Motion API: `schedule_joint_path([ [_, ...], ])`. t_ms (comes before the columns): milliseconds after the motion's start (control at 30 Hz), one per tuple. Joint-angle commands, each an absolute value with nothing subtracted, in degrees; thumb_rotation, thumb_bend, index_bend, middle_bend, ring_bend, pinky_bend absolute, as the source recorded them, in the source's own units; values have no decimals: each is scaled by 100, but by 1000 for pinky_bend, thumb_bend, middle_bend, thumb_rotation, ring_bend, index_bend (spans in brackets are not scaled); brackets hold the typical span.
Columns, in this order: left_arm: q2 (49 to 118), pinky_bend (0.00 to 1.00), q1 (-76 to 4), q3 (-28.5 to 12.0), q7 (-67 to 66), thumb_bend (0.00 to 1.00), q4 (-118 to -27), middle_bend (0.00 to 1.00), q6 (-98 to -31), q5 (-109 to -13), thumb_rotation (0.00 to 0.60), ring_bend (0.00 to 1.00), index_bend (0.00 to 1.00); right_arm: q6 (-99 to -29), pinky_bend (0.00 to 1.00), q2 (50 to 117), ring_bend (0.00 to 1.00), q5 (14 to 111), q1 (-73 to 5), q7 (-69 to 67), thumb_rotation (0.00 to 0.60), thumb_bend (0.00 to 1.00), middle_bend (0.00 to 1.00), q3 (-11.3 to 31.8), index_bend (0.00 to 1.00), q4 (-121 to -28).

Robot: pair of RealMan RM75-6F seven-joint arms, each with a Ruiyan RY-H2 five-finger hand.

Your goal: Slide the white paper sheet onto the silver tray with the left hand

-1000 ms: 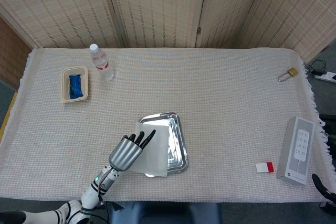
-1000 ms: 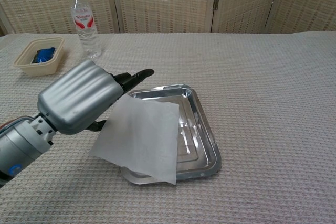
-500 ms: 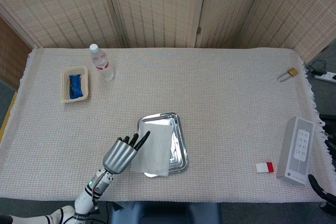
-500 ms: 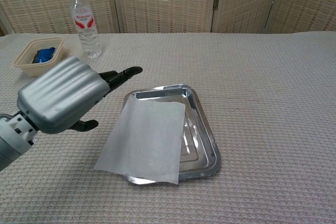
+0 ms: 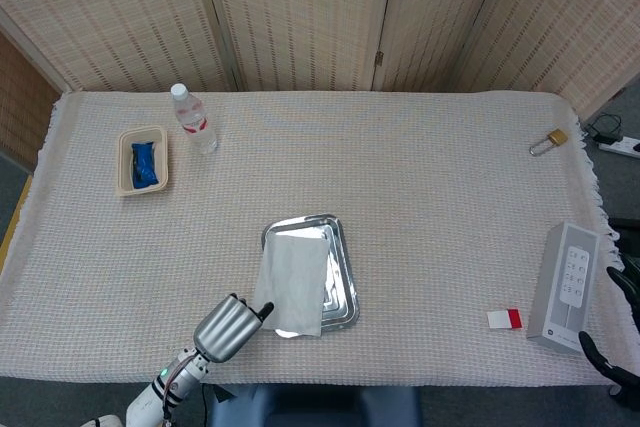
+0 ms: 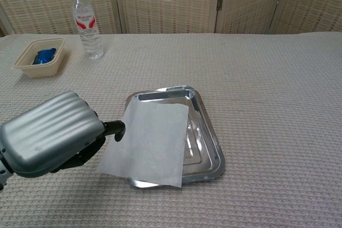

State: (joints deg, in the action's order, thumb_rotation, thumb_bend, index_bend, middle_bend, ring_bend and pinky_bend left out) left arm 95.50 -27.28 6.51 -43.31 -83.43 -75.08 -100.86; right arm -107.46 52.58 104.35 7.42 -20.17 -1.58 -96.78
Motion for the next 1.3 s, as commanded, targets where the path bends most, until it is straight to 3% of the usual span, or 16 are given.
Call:
schedule_joint_path([
  [33,9568,1000,-2717,649,-4254,812,-8333,1000,-7486,-10130,600,959,462,-10743,0,5262,0,10437,742,-2009,600,400,0,-163,0,-9683],
  [500,9883,1000,-2625,628,-4011,810,-7865,1000,-7193,-10043,600,968,394,-10799,0,5275,0,10494,749,-2005,600,400,0,-180,0,-9661],
  [1300,10269,1000,-2707,571,-3777,810,-7491,1000,-6645,-9912,600,968,425,-10864,0,5264,0,10455,759,-2091,600,400,0,-177,0,-9641],
])
